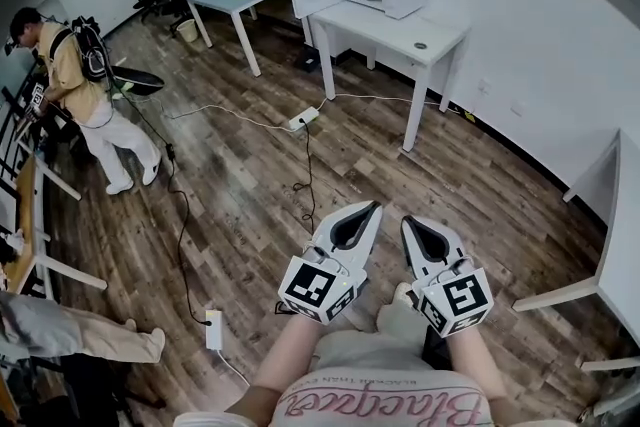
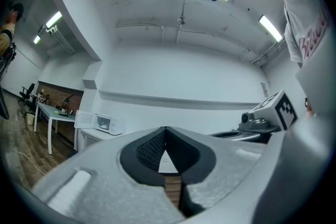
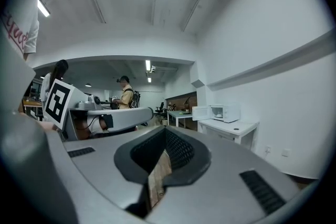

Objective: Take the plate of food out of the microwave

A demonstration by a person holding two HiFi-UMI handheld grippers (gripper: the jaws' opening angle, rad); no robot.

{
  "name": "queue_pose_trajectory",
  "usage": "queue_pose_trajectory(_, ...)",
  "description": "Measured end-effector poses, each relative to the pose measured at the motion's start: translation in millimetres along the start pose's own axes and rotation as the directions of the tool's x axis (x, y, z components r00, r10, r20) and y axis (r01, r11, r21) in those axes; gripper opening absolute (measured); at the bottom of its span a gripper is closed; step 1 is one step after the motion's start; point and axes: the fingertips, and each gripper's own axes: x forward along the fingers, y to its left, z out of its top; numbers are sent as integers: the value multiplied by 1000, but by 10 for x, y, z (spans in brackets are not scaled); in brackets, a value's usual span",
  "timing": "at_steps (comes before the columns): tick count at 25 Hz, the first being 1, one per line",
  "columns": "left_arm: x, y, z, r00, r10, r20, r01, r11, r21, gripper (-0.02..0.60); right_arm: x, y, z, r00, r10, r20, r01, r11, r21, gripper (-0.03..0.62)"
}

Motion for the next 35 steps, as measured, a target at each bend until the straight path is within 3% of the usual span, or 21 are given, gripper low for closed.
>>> queue_pose_trajectory(4,46,68,-71,998,42,-40,-43,999,-17,6,8,-20,-8,1000,-2,4,2,1000,15,6)
queue_pose_trajectory(7,132,70,-117,998,13,-67,-17,998,-57,5,53,-67,-51,1000,6,-4,-6,1000,14,6)
queue_pose_trajectory(11,254,112,-177,996,-11,-91,6,999,-54,6,192,-159,-105,1000,27,-7,-27,999,22,6)
queue_pose_trajectory(22,772,635,-96,997,78,16,-75,986,-150,38,701,-696,-76,999,51,-6,-50,998,34,6)
queue_pose_trajectory(30,1226,887,-138,998,54,23,-49,981,-188,38,1085,-1043,-33,997,80,7,-80,996,40,6)
queue_pose_trajectory(35,1505,1081,-198,996,87,5,-85,985,-151,37,1294,-1262,-10,996,94,-6,-94,995,18,6)
